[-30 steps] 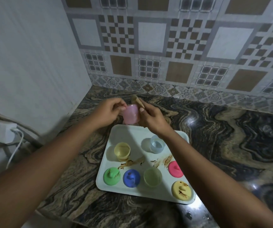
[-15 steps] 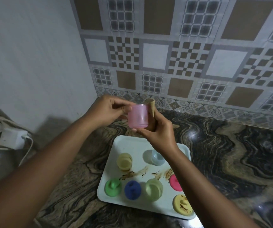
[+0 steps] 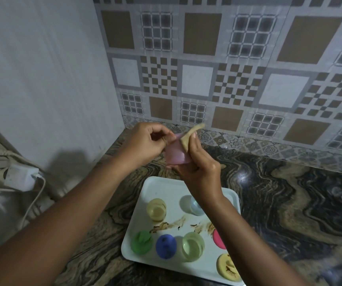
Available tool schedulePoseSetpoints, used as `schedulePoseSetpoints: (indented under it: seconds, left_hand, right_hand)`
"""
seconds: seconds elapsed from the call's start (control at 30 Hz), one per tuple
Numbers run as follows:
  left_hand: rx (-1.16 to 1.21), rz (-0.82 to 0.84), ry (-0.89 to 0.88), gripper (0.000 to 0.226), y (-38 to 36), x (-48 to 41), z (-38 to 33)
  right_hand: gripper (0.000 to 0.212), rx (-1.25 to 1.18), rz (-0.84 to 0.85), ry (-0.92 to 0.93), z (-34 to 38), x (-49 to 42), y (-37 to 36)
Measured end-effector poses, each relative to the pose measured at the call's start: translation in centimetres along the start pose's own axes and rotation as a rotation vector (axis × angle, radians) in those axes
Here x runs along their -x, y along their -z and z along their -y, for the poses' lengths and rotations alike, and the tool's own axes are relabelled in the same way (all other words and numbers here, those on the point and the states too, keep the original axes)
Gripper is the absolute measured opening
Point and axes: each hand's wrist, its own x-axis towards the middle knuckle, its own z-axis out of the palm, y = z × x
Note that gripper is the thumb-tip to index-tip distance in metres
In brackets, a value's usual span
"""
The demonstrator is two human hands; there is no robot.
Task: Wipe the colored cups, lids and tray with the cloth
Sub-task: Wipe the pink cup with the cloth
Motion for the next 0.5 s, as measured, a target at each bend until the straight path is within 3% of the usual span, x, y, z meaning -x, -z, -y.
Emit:
schedulePoseSetpoints:
  seconds: [0.07,0.17,0.3,0.4,0.5]
  left_hand:
    - [-0.048,0.015,-0.018,0.004,0.0,0.2,-0.3]
    - [0.032,0.036,0.064,0.018,0.4,0.6,-0.5]
    - [0.144,0.076,0.144,0.027,1.5,0.7,-0.1]
    - [0.359,0.073,0.200,0.016,1.2,0.8,-0.1]
    - [0.223,0.013,0.146,0.008,1.0,0.6,-0.6]
  right_hand:
    - [0.093,-0.001,0.005,0.005,-0.3,0.3,-0.1]
    - [0.101,-0.115,-0.031,-0.174,0.5,0.7,0.2]
    - [0.095,-0.258,-0.024,-0.265,1.0,0.5,0.4]
    - [0.094,-0.297,0.008,-0.280,1.5,0.4,0.3]
    - [0.090,-0.191,-0.018,-0.178,2.0,0.1,0.2]
